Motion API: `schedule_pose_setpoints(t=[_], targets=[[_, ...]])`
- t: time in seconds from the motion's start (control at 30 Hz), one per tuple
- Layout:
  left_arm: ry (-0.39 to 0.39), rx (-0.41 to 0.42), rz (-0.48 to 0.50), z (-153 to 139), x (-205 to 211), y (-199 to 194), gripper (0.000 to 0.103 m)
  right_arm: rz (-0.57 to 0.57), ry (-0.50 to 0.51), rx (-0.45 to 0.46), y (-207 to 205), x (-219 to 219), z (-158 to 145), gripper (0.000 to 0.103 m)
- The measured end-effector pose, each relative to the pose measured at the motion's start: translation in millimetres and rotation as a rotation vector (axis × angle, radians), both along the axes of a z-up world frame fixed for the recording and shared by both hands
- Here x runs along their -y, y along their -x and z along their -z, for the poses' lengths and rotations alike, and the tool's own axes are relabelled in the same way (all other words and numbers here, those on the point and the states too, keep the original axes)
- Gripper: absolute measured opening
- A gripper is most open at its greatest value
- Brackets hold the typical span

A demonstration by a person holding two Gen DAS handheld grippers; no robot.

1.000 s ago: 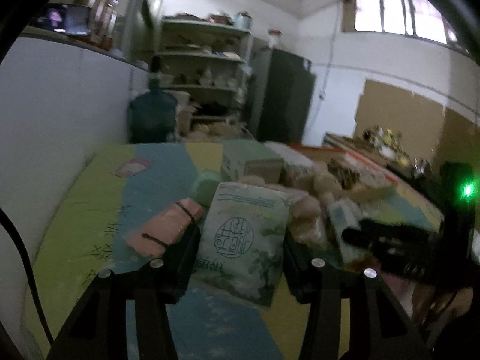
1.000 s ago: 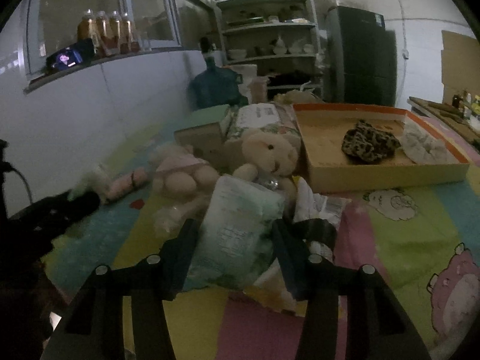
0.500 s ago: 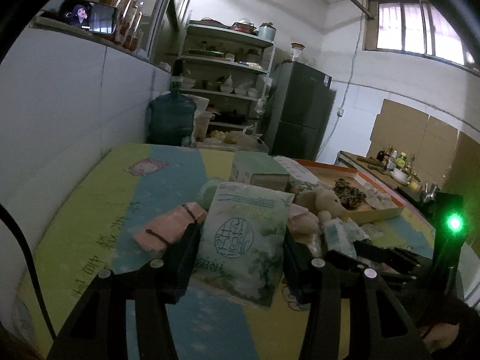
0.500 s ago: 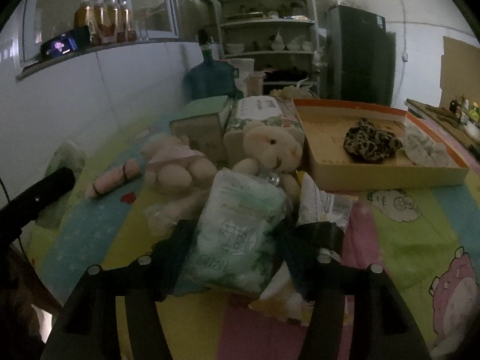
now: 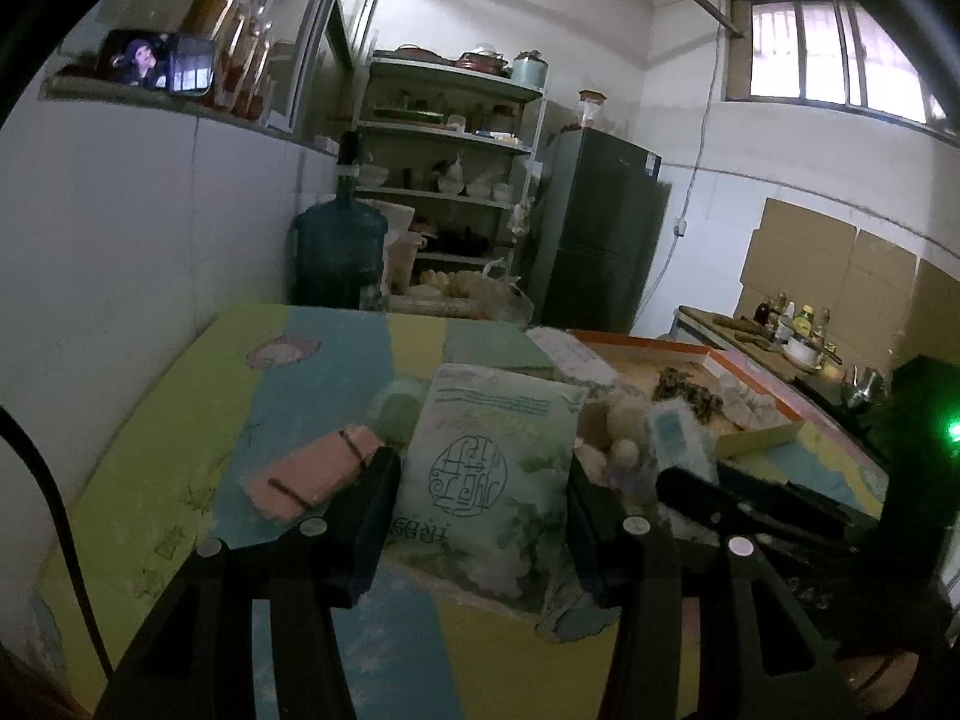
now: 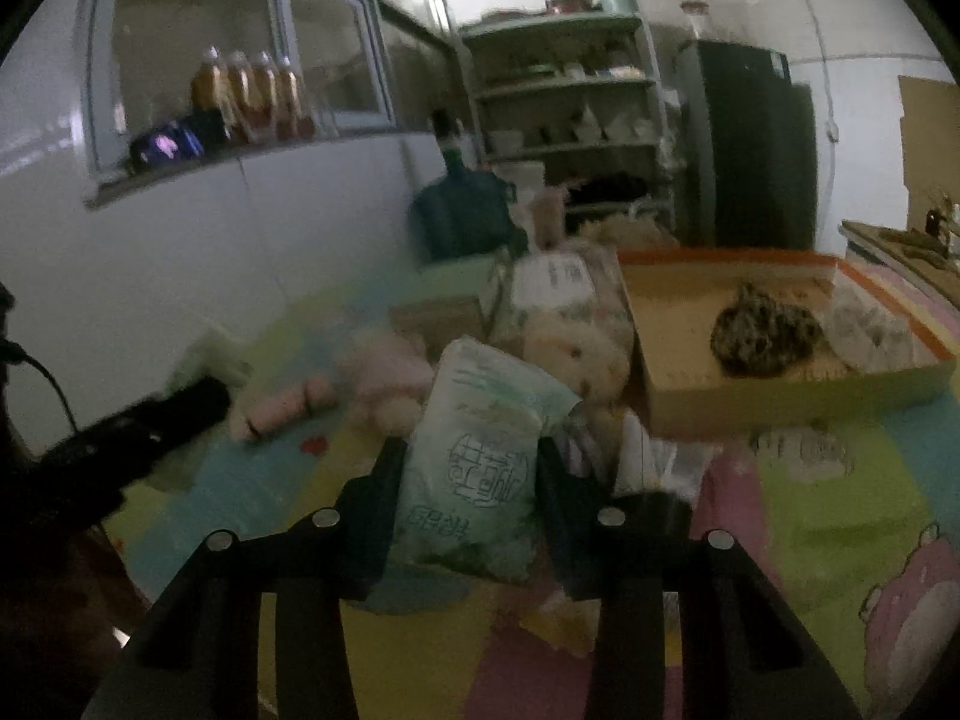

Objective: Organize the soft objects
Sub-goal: 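Carry both packets in the grippers over the cardboard tray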

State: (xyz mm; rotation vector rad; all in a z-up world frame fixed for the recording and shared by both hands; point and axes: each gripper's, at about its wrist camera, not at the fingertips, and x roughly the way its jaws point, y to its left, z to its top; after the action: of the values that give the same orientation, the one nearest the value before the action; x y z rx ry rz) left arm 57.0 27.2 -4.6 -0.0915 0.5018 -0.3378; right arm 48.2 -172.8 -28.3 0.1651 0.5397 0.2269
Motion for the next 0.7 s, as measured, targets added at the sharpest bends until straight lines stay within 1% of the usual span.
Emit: schedule_pose_setpoints(t=[0.1,0.2,0.33,0.43,0.6,0.7], targets=[[-0.002,0.008,-0.003,-5.8,9.9,0.1,0.052,-0.006,-0.02,0.046,3.0,5.1,-12.4,0.043],[0.012,0.019,-0.002,-12.3,20.2,1.3,0.052,-0.002,-0.033,0.075,5.8,13.0,-22.4,0.043],[0.023,0.027,0.024,-21.3,36.2,0.1,0.052,0.013,-0.046,0.107,10.6,27.6,-34.7,0.043],[0.017,0.04,0.046,-28.3,52.7,-1.9,0.052,0.038,-0.056,0.138,14.6,43.1,-43.3,0.043],[0.034,0.059,0.084,-41.3,82.3,-10.5,0.052,0.09,-0.048,0.174,17.7,70.6,-53.8,0.043],[0.041,0.055,0.111,-48.3,101.4,-19.8,0.052,0.118,-0.047,0.19,16.5,91.2,-57.3,0.043]])
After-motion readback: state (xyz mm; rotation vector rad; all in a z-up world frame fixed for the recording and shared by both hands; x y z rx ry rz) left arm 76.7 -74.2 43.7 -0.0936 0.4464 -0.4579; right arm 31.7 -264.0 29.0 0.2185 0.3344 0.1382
